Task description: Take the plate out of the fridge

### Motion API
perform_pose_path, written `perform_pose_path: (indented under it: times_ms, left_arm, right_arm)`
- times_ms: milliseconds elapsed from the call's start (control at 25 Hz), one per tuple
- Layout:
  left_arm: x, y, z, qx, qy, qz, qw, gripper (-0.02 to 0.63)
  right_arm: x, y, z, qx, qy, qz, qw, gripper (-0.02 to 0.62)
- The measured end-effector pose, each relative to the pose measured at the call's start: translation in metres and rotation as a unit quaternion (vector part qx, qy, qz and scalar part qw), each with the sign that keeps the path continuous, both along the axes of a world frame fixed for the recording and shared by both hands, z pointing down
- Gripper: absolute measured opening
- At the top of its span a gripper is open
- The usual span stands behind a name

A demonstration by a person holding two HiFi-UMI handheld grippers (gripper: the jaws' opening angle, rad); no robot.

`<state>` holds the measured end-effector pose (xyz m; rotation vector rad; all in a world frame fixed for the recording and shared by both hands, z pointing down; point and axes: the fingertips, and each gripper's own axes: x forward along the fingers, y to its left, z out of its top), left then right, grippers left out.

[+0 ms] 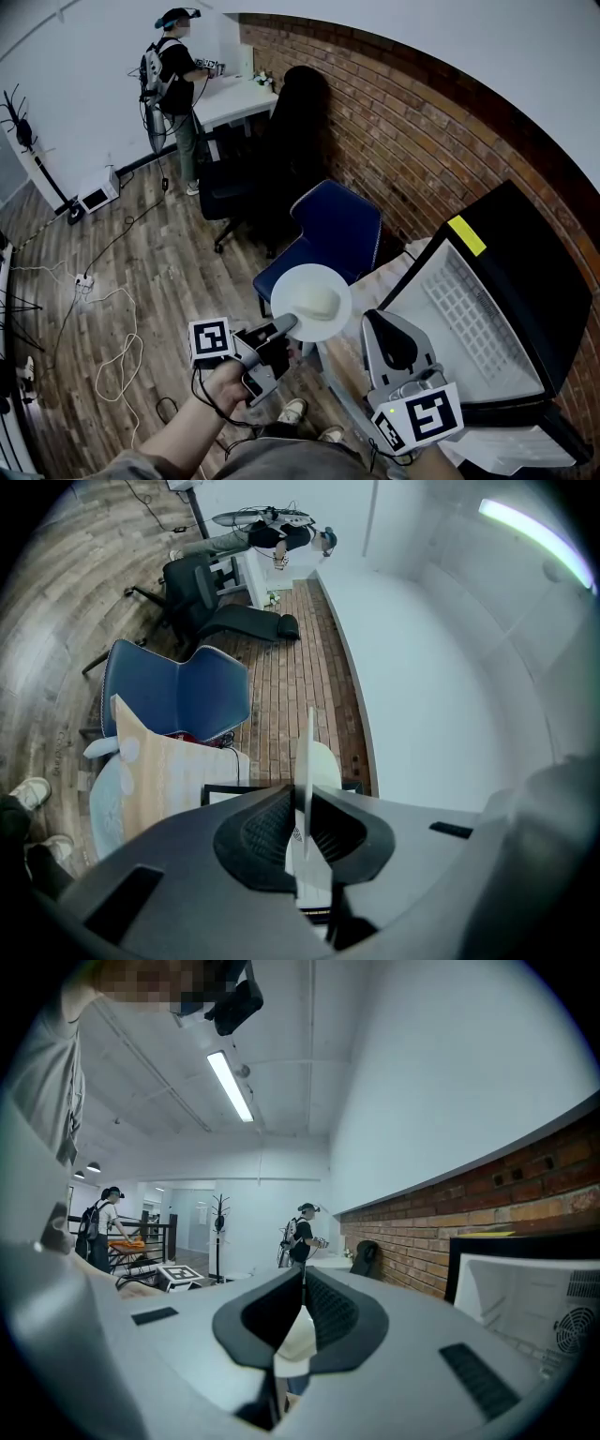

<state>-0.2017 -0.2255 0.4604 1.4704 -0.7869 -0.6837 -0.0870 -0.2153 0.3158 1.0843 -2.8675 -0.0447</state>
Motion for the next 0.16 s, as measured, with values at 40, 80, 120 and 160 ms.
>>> perform_pose_path:
  times_ms: [40,80,120,160]
  left_arm:
    - [0.0003,0.0001,-0.0002,0.000,0.000,0.000,1.0000,0.040]
    - [0.0007,0.0003,-0.0003,0.000,0.000,0.000,1.0000,0.040]
    - [0.0011,0.0004,-0.0003,0.000,-0.001,0.001,1.0000,0.040]
    - [0.0015,0.0005,-0.0004,0.000,-0.002,0.001,1.0000,0.040]
  right_arm:
    - [0.0005,0.0002,-0.0002,0.000,0.000,0.000,1.000,0.031]
    - [0.0010,0.0004,-0.0004,0.000,0.000,0.001,1.000,0.031]
    - [0.0015,0.0006,-0.0006,0.000,-0.001,0.001,1.000,0.031]
    - [0.0021,0.0008,-0.0008,0.000,-0.001,0.002,1.000,0.031]
